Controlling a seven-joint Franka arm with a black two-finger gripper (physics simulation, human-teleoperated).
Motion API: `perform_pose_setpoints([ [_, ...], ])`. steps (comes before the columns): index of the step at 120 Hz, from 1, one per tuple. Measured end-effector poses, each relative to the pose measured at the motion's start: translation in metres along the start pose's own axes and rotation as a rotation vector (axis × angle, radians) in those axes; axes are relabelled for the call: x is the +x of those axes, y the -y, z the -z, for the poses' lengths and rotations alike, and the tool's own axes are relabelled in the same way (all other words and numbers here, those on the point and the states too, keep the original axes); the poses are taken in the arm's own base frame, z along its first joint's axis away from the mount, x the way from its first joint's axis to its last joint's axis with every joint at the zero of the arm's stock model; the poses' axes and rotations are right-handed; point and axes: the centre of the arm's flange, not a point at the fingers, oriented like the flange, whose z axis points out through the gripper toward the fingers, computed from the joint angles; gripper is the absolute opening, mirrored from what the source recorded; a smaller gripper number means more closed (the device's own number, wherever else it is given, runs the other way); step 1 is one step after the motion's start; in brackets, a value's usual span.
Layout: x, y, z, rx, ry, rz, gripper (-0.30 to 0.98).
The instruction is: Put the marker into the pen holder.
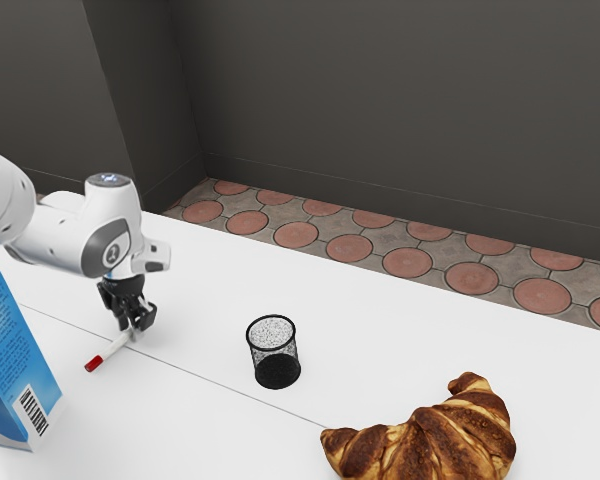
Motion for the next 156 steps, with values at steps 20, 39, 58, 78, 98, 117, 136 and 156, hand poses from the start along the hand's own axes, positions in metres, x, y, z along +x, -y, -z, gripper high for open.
perform_pose_setpoints([
  [20, 0.000, -0.001, -0.002, -0.006, 0.000, -0.006, 0.15],
  [39, -0.001, -0.001, -0.003, -0.013, -0.003, -0.006, 0.01],
  [58, -0.001, -0.001, -0.003, -0.009, -0.003, -0.006, -0.06],
  [78, 0.005, -0.008, 0.015, 0.001, -0.038, -0.018, -0.09],
  [98, 0.013, -0.032, 0.078, 0.008, -0.147, -0.056, -0.10],
  [117, 0.017, -0.086, 0.151, 0.012, -0.272, -0.141, -0.10],
  [136, 0.028, -0.162, 0.183, 0.004, -0.339, -0.244, -0.10],
  [156, 0.037, -0.215, 0.212, -0.006, -0.402, -0.302, -0.10],
])
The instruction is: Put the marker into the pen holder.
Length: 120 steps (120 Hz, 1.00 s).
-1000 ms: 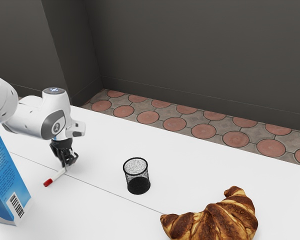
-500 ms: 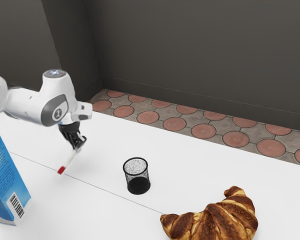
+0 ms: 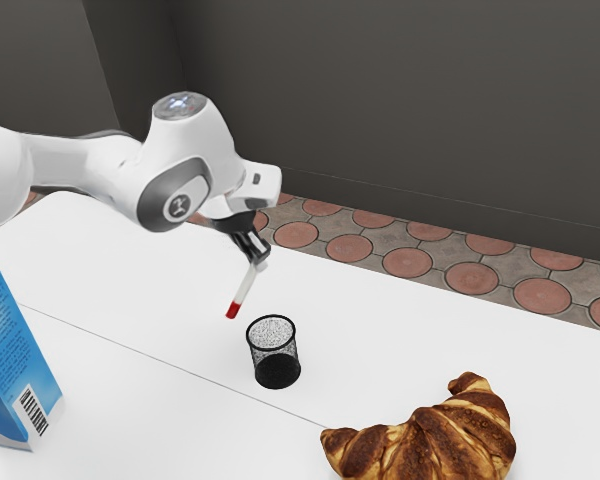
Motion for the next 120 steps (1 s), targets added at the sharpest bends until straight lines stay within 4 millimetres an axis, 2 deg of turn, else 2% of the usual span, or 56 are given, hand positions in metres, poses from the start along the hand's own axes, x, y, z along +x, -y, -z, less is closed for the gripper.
perform_pose_setpoints([
  [9, 0.010, -0.005, 0.000, -0.003, -0.015, 0.005, -0.10],
  [19, 0.025, 0.007, -0.001, 0.000, -0.038, 0.034, -0.10],
  [27, 0.032, 0.011, -0.012, -0.009, -0.036, 0.053, -0.10],
  [37, 0.038, 0.002, -0.023, -0.028, -0.033, 0.061, -0.10],
  [49, 0.041, -0.006, -0.026, -0.040, -0.035, 0.068, -0.10],
  [70, 0.028, -0.018, 0.002, -0.032, -0.057, 0.079, -0.10],
  [84, 0.016, -0.036, 0.002, -0.040, -0.039, 0.073, -0.10],
  [109, 0.014, -0.054, -0.003, -0.052, -0.028, 0.076, -0.09],
  [120, 0.011, -0.053, -0.006, -0.064, -0.020, 0.086, 0.09],
])
